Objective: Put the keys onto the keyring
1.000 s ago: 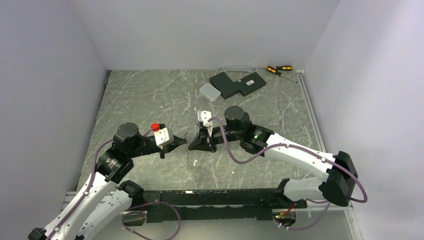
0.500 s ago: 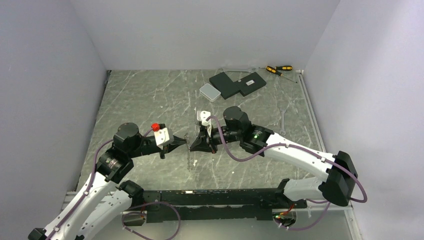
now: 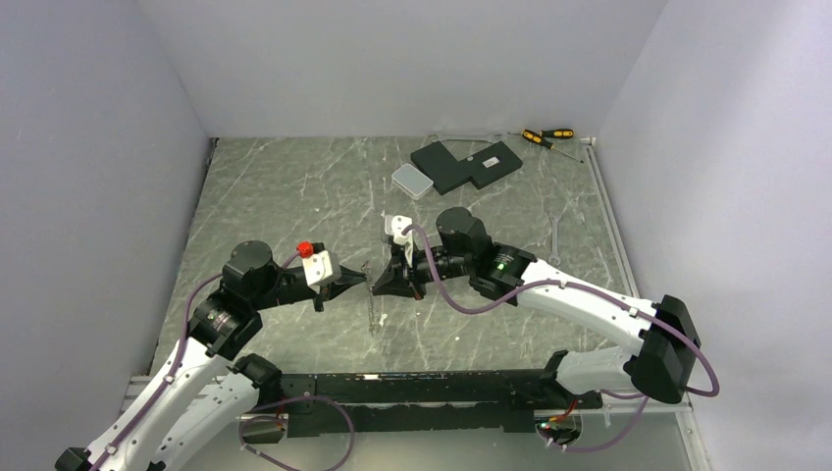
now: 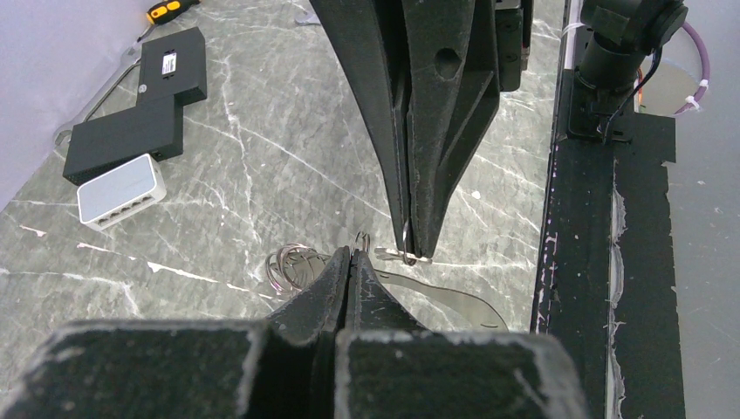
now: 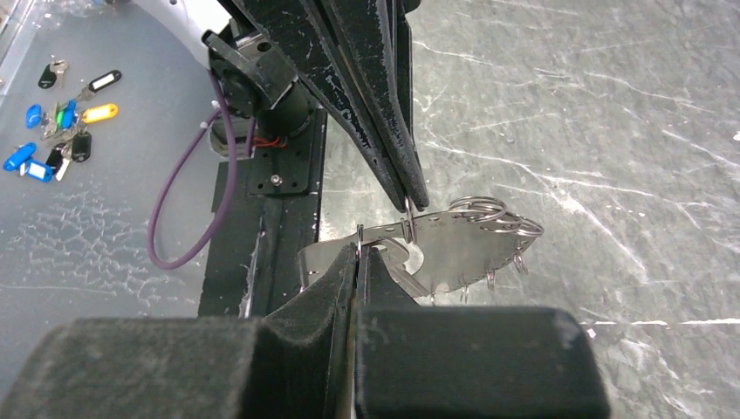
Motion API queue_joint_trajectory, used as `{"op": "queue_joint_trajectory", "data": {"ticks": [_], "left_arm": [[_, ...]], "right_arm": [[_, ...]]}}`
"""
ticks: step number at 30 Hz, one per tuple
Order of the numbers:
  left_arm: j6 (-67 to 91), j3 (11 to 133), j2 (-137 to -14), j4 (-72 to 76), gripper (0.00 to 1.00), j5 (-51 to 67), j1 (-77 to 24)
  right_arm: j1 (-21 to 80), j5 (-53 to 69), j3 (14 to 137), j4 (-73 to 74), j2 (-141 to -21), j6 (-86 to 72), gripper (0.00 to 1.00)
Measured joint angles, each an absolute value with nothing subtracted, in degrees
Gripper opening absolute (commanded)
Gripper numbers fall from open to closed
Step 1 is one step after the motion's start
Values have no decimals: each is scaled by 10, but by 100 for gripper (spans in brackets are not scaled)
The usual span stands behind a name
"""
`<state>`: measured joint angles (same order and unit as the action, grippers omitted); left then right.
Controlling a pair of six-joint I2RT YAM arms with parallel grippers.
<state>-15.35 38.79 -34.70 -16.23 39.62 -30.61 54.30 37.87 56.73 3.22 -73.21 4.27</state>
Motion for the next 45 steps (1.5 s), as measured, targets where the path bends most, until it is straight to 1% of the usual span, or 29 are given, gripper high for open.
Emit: {"op": "queue_joint_trajectory", "data": {"ticks": [22,45], "left_arm": [[-154,388,-346,-162,0,393,-306],[-154,388,-343,-162,0,392,-306]], "right_arm": [[543,314,585,39,-739,23,0],[541,309,602,56,-739,1,0]]}}
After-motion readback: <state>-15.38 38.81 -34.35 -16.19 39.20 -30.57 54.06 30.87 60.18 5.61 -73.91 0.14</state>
